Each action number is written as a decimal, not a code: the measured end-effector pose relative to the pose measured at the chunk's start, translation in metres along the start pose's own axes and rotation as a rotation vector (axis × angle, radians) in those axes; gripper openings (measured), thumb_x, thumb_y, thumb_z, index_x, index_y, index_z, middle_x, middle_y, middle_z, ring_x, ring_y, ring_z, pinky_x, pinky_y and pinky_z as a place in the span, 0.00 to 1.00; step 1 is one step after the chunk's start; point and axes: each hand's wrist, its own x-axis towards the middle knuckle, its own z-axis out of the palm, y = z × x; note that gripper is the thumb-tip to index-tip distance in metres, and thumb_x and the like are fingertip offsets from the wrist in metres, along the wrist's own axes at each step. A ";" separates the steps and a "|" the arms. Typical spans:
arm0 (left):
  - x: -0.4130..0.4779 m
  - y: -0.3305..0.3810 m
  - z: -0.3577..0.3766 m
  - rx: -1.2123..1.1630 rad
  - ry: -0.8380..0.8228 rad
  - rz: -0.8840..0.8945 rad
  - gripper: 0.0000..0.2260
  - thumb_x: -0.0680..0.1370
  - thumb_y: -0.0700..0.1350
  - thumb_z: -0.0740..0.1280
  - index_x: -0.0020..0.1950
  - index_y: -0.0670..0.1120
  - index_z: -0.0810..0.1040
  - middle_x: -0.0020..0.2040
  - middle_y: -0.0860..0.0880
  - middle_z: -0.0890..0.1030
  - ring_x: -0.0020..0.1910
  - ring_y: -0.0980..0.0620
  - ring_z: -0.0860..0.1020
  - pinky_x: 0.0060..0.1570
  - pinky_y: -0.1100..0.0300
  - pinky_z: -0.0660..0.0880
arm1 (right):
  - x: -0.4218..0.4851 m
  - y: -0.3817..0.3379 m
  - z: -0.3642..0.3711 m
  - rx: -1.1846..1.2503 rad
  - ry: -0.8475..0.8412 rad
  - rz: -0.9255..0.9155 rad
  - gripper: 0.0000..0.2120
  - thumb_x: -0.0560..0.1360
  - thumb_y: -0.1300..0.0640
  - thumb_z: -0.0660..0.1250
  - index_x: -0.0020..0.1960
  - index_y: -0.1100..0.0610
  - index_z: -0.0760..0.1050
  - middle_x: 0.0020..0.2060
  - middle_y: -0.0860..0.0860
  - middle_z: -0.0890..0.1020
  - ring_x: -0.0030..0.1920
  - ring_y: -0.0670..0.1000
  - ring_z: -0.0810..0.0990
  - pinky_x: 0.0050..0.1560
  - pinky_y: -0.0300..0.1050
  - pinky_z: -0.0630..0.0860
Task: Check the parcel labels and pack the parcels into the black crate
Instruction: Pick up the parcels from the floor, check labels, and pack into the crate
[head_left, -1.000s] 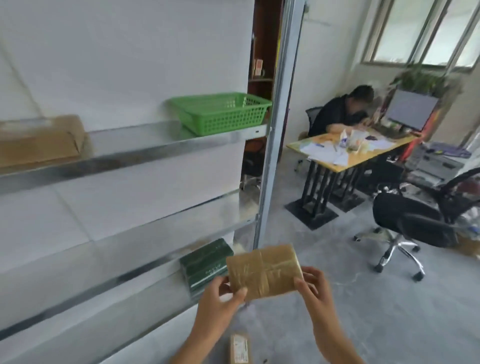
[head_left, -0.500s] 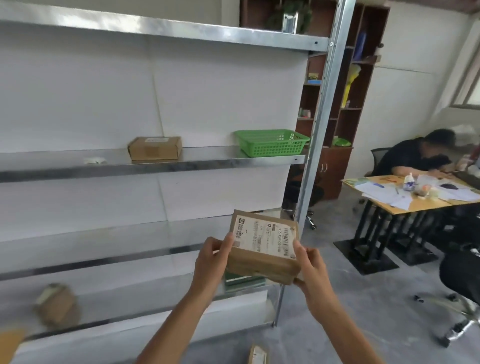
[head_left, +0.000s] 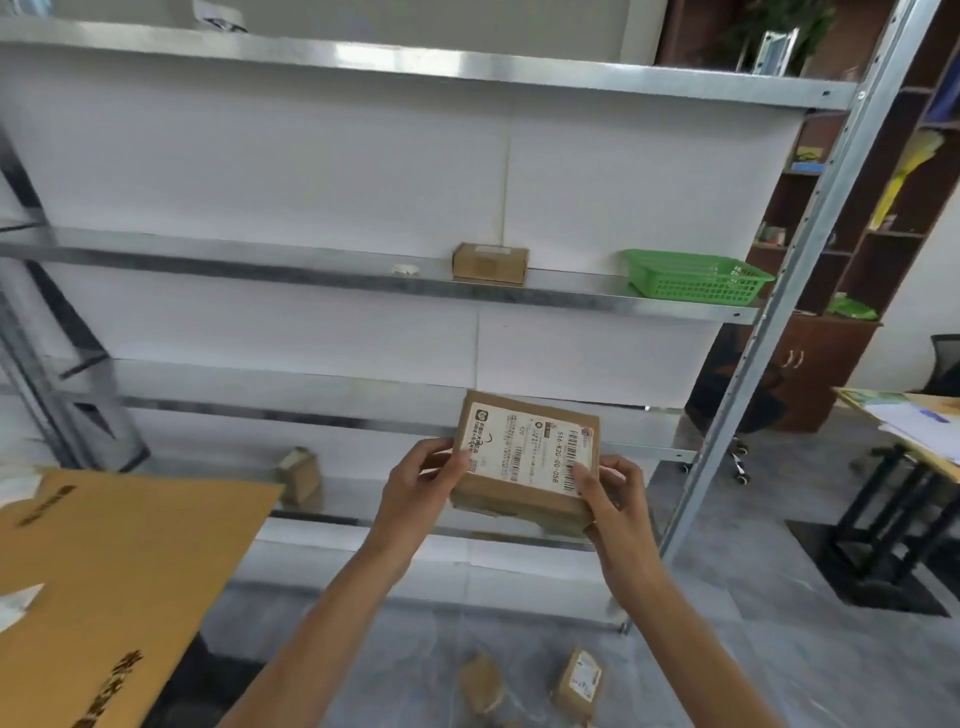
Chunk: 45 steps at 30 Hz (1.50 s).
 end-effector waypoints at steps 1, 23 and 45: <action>-0.008 0.001 -0.018 -0.004 0.022 0.002 0.06 0.74 0.54 0.67 0.50 0.57 0.77 0.48 0.58 0.82 0.49 0.59 0.79 0.50 0.62 0.78 | -0.009 0.001 0.016 -0.003 -0.016 0.002 0.22 0.67 0.45 0.69 0.57 0.49 0.67 0.57 0.52 0.77 0.58 0.55 0.77 0.57 0.60 0.77; -0.216 -0.029 -0.443 0.180 0.395 -0.058 0.08 0.77 0.49 0.65 0.55 0.52 0.76 0.49 0.58 0.78 0.48 0.62 0.76 0.41 0.69 0.75 | -0.239 0.099 0.382 0.038 -0.417 0.156 0.12 0.74 0.52 0.68 0.55 0.50 0.71 0.55 0.53 0.80 0.56 0.53 0.80 0.56 0.58 0.78; -0.144 -0.090 -0.679 0.245 0.484 -0.150 0.14 0.71 0.51 0.69 0.54 0.47 0.79 0.50 0.50 0.82 0.50 0.52 0.80 0.49 0.59 0.78 | -0.213 0.187 0.624 -0.004 -0.484 0.301 0.17 0.70 0.52 0.71 0.57 0.50 0.71 0.52 0.54 0.80 0.50 0.50 0.81 0.46 0.51 0.82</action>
